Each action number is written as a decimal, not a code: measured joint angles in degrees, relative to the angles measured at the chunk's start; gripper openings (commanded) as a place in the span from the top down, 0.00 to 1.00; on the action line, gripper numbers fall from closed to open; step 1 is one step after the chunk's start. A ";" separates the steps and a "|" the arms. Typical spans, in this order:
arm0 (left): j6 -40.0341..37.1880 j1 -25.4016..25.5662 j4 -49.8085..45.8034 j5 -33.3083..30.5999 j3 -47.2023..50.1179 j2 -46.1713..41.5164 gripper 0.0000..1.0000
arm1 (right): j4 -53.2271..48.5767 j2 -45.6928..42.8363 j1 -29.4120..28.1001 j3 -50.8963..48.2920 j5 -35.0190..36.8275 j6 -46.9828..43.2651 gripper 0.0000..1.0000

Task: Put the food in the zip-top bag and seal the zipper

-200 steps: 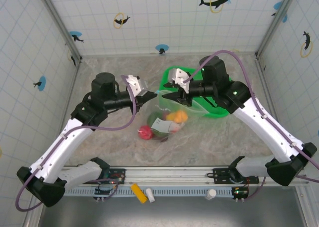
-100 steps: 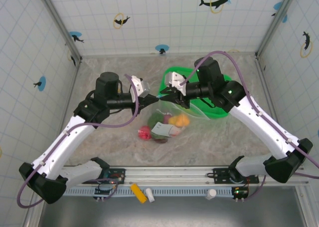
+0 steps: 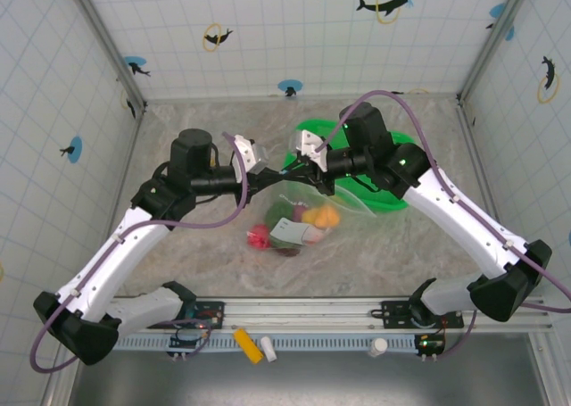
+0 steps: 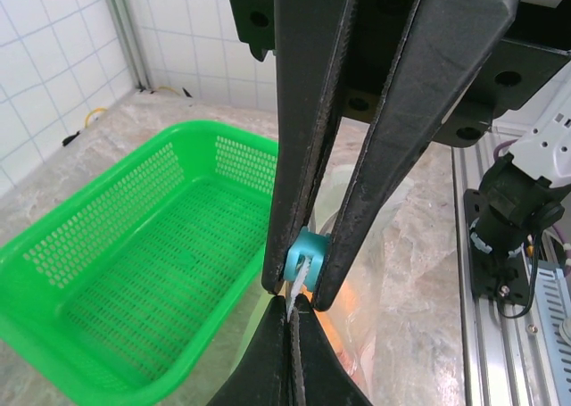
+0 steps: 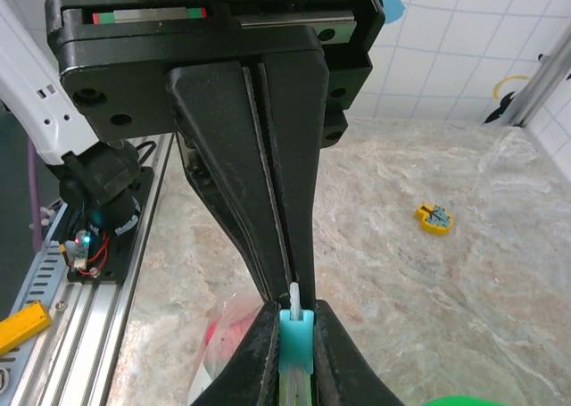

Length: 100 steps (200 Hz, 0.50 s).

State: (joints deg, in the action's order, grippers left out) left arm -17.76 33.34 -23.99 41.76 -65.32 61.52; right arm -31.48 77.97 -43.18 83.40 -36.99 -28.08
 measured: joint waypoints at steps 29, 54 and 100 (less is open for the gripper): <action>0.00 0.00 0.00 -0.20 0.00 -0.17 1.00 | 0.04 -0.20 0.00 0.00 0.13 0.76 0.75; 0.00 0.00 0.00 -0.39 0.00 -0.31 1.00 | 0.48 -0.79 0.04 -0.07 0.35 0.96 0.78; 0.02 0.00 0.00 -0.39 0.00 -0.35 1.00 | 1.90 -2.62 0.28 -0.85 0.28 1.60 0.77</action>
State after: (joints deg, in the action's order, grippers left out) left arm -17.74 33.34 -23.99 41.36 -65.32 61.17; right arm -29.58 75.35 -42.89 82.54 -36.71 -26.48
